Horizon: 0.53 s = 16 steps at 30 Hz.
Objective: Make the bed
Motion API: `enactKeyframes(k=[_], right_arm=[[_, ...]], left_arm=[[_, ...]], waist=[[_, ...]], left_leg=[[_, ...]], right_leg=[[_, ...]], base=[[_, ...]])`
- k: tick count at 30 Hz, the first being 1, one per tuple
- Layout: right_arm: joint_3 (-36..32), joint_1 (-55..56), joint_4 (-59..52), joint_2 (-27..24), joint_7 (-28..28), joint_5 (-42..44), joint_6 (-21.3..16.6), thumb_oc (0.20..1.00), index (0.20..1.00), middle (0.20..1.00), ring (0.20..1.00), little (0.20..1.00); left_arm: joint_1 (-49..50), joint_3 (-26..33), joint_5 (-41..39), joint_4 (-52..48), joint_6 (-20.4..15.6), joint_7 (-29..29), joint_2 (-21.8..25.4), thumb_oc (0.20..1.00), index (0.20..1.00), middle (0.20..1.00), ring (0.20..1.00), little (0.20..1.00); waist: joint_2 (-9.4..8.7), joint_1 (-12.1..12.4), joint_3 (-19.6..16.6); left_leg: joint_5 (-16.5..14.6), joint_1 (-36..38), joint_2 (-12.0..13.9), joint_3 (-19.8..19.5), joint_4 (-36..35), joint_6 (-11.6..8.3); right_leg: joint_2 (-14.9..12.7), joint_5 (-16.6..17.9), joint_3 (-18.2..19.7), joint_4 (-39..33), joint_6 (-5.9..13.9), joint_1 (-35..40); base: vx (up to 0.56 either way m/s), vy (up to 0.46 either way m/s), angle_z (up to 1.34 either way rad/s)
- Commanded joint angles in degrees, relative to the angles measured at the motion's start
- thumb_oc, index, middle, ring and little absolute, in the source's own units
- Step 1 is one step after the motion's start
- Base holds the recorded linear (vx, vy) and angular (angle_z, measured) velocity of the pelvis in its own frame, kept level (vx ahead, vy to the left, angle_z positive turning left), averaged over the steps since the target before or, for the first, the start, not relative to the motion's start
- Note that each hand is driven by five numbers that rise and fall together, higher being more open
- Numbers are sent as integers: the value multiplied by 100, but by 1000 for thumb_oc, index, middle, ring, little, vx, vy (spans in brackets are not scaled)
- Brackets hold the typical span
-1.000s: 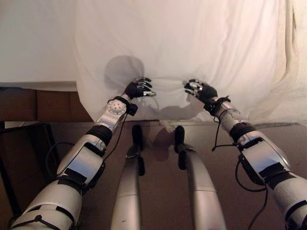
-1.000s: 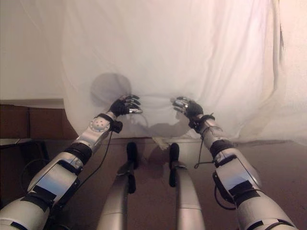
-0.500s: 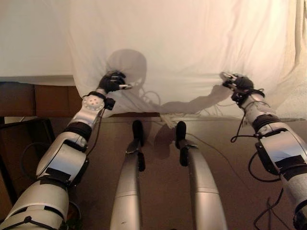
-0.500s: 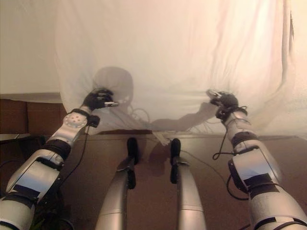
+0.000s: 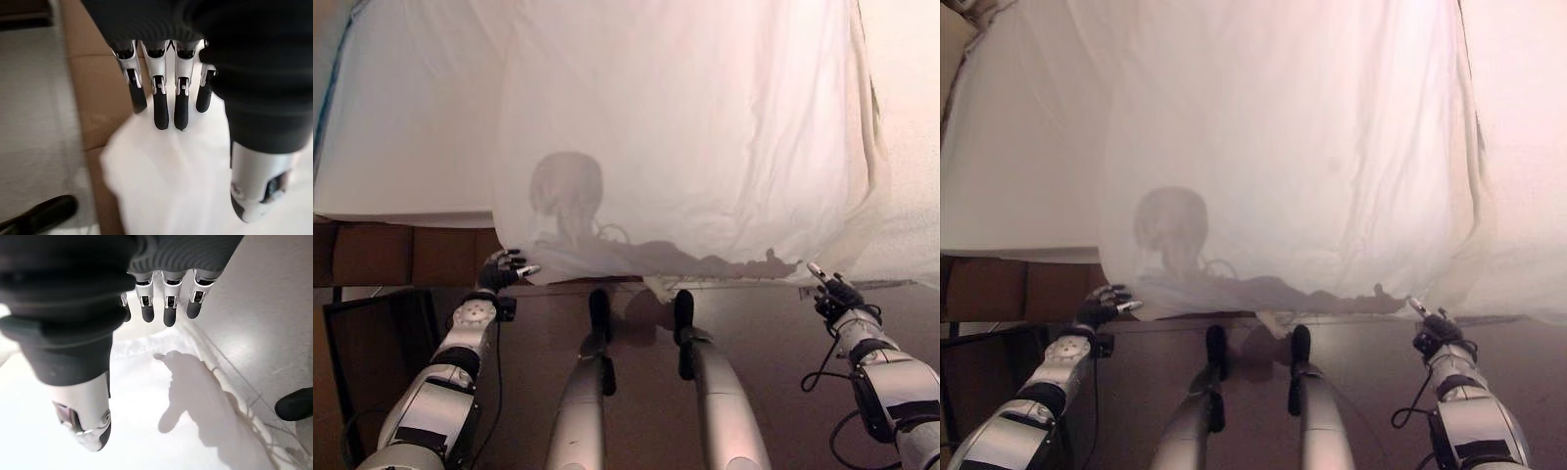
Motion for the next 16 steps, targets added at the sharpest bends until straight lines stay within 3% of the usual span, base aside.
enactKeyframes(k=[1, 7, 13, 16], right_arm=[[-87, 572, 160, 258, 149, -187, -266, 1000, 1000, 1000, 1000, 1000], [-57, 1419, 92, 901, 328, -563, -245, 1000, 1000, 1000, 1000, 1000], [405, 2262, 40, 1594, 477, -1515, -117, 1000, 1000, 1000, 1000, 1000], [546, 2377, 115, 1707, 462, -1795, -55, 1000, 1000, 1000, 1000, 1000]], left_arm=[[401, -61, 203, 444, 29, -281, -445, 1000, 1000, 1000, 1000, 1000], [1109, -359, 496, 574, 170, -626, -1163, 1000, 1000, 1000, 1000, 1000], [1685, -743, 991, 752, 371, -964, -1742, 1000, 1000, 1000, 1000, 1000], [1753, -809, 1108, 863, 476, -1016, -1879, 1000, 1000, 1000, 1000, 1000]], waist=[[56, 20, -712], [44, 17, -1249], [-19, -60, -1942], [-32, -63, -2118]], left_leg=[[39, 211, 25, -132, -288, -302], [96, 1241, 69, -138, -899, -283], [-173, 1996, 160, -102, -906, -235], [-271, 2198, 147, -92, -906, -213]], right_leg=[[-218, 479, 230, -1007, 727, 547], [-215, 610, 182, -1656, 772, 1611], [-227, 568, 183, -2008, 771, 2478], [-237, 561, 206, -2146, 775, 2722]], base=[[116, 9, 12], [103, 19, 4], [124, 23, 0], [128, 25, -5]])
